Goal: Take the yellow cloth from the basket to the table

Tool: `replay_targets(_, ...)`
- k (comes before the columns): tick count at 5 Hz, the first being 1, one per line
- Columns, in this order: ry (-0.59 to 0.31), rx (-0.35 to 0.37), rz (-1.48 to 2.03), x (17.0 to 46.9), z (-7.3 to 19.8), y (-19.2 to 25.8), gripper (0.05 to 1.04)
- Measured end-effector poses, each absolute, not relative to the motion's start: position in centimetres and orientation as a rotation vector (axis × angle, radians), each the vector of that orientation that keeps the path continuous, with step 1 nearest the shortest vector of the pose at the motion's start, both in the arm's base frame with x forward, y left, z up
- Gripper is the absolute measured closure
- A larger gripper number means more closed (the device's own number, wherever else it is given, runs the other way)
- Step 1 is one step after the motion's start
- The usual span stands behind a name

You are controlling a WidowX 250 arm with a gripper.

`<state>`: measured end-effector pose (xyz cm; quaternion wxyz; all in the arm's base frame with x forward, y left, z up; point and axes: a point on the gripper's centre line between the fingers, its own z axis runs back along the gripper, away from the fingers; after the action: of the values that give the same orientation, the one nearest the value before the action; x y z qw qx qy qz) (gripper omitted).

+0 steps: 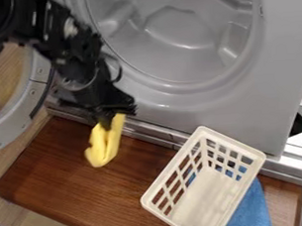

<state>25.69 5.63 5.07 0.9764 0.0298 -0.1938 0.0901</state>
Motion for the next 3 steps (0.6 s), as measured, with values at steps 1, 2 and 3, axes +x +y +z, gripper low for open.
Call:
replay_targets(1,-0.374,0.070,0.217,26.1,2.5,6.2,1.014)
replay_targets(2,-0.361,0.102,0.222,26.5,0.6,6.1,1.014)
replay_targets(3,-0.322,0.125,0.221,27.1,-1.3,6.2,1.014)
